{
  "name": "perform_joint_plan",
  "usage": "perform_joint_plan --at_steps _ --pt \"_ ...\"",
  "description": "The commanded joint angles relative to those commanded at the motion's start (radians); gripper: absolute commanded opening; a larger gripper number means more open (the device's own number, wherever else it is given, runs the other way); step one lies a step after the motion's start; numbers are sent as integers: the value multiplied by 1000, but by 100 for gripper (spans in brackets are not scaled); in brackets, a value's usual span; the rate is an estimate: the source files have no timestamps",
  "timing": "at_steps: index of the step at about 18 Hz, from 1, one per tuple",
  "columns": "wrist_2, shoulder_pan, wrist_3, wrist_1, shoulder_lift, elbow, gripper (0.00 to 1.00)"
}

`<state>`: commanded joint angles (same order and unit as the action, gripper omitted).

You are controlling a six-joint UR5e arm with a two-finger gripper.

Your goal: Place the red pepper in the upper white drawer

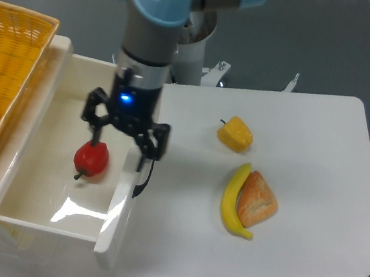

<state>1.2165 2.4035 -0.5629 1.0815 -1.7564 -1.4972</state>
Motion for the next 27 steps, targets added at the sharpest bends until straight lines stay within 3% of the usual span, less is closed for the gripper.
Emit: perform_joint_plan --at_steps 4,10,16,27 --pt "2 83 -24 0 -32 -2 100" --pt "12 170 -184 0 -98 -28 100" --pt "199 178 -221 -2 -159 -37 100" --pt "291 276 -598 3 -250 -38 100"
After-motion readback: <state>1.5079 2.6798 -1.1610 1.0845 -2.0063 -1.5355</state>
